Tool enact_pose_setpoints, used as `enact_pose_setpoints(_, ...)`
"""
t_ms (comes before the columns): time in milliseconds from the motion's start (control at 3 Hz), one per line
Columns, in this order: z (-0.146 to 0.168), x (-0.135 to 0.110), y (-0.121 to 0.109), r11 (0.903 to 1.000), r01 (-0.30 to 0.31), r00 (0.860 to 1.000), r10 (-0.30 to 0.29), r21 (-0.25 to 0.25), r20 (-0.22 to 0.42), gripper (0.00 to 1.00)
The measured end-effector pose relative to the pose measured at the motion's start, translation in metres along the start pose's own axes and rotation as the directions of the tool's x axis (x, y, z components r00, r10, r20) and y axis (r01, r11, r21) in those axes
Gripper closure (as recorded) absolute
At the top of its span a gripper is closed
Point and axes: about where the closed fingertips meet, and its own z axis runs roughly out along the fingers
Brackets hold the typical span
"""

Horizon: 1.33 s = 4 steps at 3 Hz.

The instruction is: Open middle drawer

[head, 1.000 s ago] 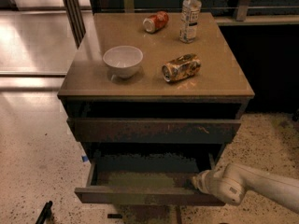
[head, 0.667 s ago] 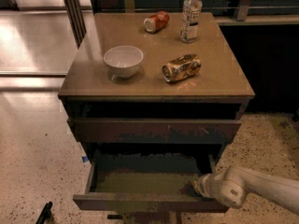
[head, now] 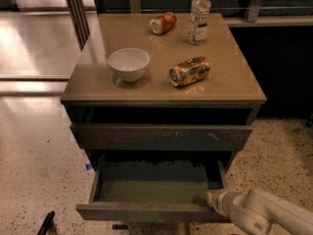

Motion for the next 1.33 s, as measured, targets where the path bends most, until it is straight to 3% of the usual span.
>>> enact_pose_setpoints(333, -0.021, 0.013, 0.019, 0.9986, -0.052, 0.996, 0.051, 0.010, 0.074, 1.00)
enact_pose_setpoints(667, -0.050, 0.017, 0.038, 0.9974, -0.054, 0.984, 0.045, 0.049, 0.171, 1.00)
enact_pose_setpoints(1000, -0.096, -0.008, 0.033, 0.9875, -0.040, 0.949, -0.011, 0.152, 0.316, 1.00)
enact_pose_setpoints(1333, -0.129, -0.021, 0.009, 0.9700, -0.036, 0.920, -0.062, 0.241, 0.386, 1.00)
